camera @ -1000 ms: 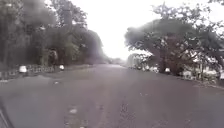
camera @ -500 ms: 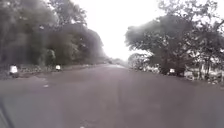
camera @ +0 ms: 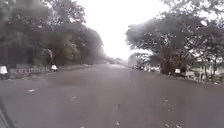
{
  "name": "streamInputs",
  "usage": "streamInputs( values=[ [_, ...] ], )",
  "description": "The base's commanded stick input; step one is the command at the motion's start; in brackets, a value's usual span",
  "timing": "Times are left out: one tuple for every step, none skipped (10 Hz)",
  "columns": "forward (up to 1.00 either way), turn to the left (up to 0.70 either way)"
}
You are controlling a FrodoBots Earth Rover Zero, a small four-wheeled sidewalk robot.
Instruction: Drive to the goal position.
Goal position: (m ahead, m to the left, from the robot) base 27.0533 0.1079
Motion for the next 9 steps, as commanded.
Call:
streamInputs(
  values=[
    [1.0, 0.0],
    [1.0, 0.0],
    [1.0, 0.0],
    [1.0, 0.0],
    [1.0, 0.0],
    [1.0, 0.0],
    [1.0, 0.0],
    [1.0, 0.0],
    [1.0, 0.0]
  ],
)
